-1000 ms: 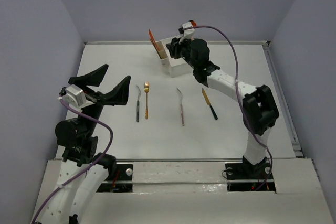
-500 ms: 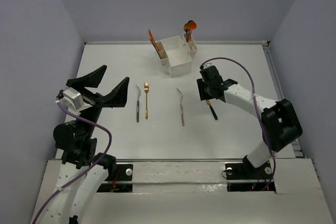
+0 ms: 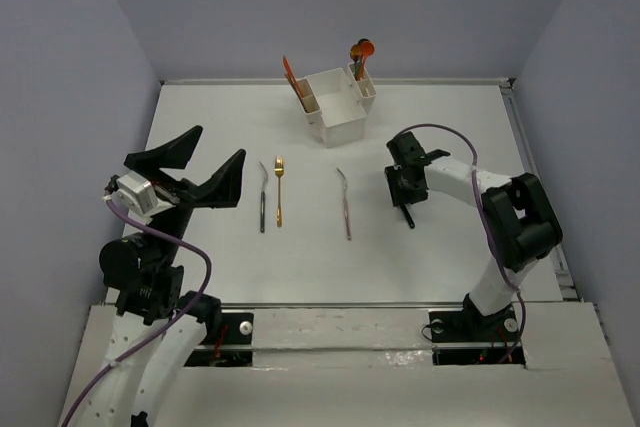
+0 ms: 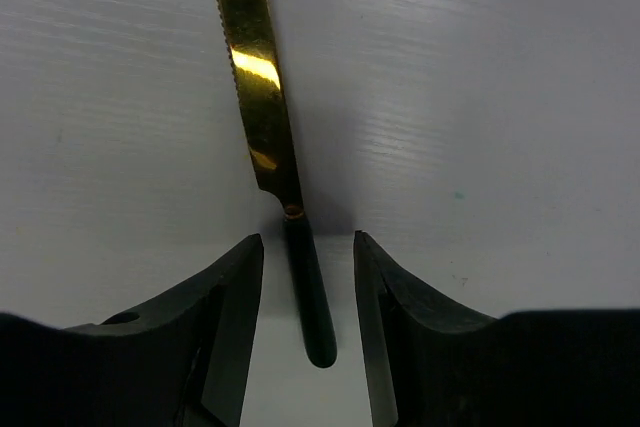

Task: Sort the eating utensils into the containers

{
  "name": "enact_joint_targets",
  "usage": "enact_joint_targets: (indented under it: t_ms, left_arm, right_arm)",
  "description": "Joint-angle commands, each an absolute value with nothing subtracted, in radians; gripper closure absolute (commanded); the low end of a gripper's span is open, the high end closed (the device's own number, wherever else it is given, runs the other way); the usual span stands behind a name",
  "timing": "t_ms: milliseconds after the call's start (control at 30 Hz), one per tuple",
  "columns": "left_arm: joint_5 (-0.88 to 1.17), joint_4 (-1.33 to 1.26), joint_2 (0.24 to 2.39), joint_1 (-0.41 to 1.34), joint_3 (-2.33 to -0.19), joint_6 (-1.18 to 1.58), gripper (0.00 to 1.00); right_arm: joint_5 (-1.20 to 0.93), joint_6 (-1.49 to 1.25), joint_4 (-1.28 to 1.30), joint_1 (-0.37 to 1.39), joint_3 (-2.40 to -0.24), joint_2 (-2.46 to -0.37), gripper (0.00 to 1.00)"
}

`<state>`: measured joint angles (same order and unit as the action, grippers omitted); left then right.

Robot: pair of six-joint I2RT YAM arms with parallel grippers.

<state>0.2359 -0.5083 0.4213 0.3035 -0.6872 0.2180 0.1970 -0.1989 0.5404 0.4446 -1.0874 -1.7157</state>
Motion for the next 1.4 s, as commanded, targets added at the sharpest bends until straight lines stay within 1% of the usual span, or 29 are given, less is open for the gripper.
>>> enact_joint_targets:
  t_ms: [0, 67, 167, 200, 300, 400, 433, 467, 600, 667, 733, 767, 867, 967, 1000, 1067, 1100, 1133, 1200, 1233, 1300, 1367]
  left_arm:
    - [0.248, -0.561, 0.410, 0.313, -0.712, 0.215, 0.01]
    - [0.250, -0.561, 0.407, 0.313, -0.713, 0.216, 0.01]
    - [0.249, -0.561, 0.407, 0.313, -0.713, 0.216, 0.01]
    - [0.249, -0.561, 0.408, 0.313, -0.713, 0.215, 0.01]
    - [0.249, -0.561, 0.410, 0.313, -0.713, 0.215, 0.01]
    - [0.252, -0.561, 0.408, 0.313, -0.713, 0.215, 0.01]
    - [0.250, -0.561, 0.408, 0.313, -0.713, 0.216, 0.01]
    - [0.249, -0.561, 0.407, 0.313, -0.712, 0.215, 0.01]
    - [0.252, -0.561, 0.410, 0.313, -0.713, 0.216, 0.01]
    - [0.255, -0.561, 0.413, 0.313, -0.713, 0.216, 0.01]
    - [0.255, -0.561, 0.414, 0.313, -0.713, 0.216, 0.01]
    - [0.255, -0.561, 0.416, 0.313, -0.712, 0.216, 0.01]
    - [0.255, -0.561, 0.425, 0.313, -0.713, 0.216, 0.01]
    - [0.250, -0.561, 0.434, 0.313, -0.713, 0.215, 0.01]
    - [0.245, -0.561, 0.436, 0.313, -0.713, 0.213, 0.01]
    - [0.242, -0.561, 0.440, 0.313, -0.713, 0.212, 0.01]
    - [0.239, -0.561, 0.442, 0.313, -0.713, 0.212, 0.01]
    - [0.239, -0.561, 0.443, 0.313, -0.713, 0.210, 0.01]
    - [0.238, -0.561, 0.448, 0.304, -0.713, 0.210, 0.01]
    - [0.236, -0.561, 0.449, 0.304, -0.712, 0.210, 0.01]
    - [0.238, -0.561, 0.454, 0.304, -0.715, 0.209, 0.01]
    - [0.241, -0.561, 0.460, 0.295, -0.715, 0.210, 0.01]
  right_arm:
    - [0.152, -0.189, 0.557, 0.405, -1.112, -1.735, 0.53]
    - [0.130, -0.186, 0.560, 0.405, -1.118, -1.759, 0.55]
    - [0.117, -0.181, 0.558, 0.405, -1.121, -1.792, 0.61]
    - [0.112, -0.179, 0.554, 0.405, -1.123, -1.798, 0.69]
    - [0.097, -0.181, 0.542, 0.405, -1.121, -1.809, 0.76]
    - [0.072, -0.183, 0.545, 0.405, -1.129, -1.815, 0.89]
    - [0.072, -0.183, 0.542, 0.405, -1.129, -1.810, 0.97]
    - [0.074, -0.186, 0.538, 0.405, -1.127, -1.799, 1.00]
    - [0.074, -0.186, 0.512, 0.405, -1.134, -1.712, 1.00]
    - [0.037, -0.181, 0.491, 0.405, -1.149, -1.631, 1.00]
    - [-0.010, -0.179, 0.418, 0.405, -1.161, -1.547, 1.00]
    - [-0.073, -0.190, 0.338, 0.405, -1.170, -1.525, 1.00]
    - [-0.078, -0.218, 0.163, 0.417, -1.210, -1.494, 1.00]
    - [-0.083, -0.250, 0.054, 0.440, -1.278, -1.537, 1.00]
    - [-0.112, -0.259, -0.043, 0.452, -1.325, -1.581, 1.00]
    - [-0.138, -0.270, -0.128, 0.463, -1.377, -1.633, 1.00]
    - [-0.143, -0.270, -0.214, 0.477, -1.429, -1.690, 1.00]
    - [-0.141, -0.270, -0.253, 0.477, -1.430, -1.719, 1.00]
    - [-0.150, -0.270, -0.338, 0.488, -1.526, -1.785, 1.00]
    - [-0.156, -0.268, -0.362, 0.488, -1.596, -1.854, 1.00]
    - [-0.166, -0.271, -0.426, 0.488, -1.672, -1.960, 1.00]
    - [-0.179, -0.265, -0.449, 0.497, -1.791, -2.035, 1.00]
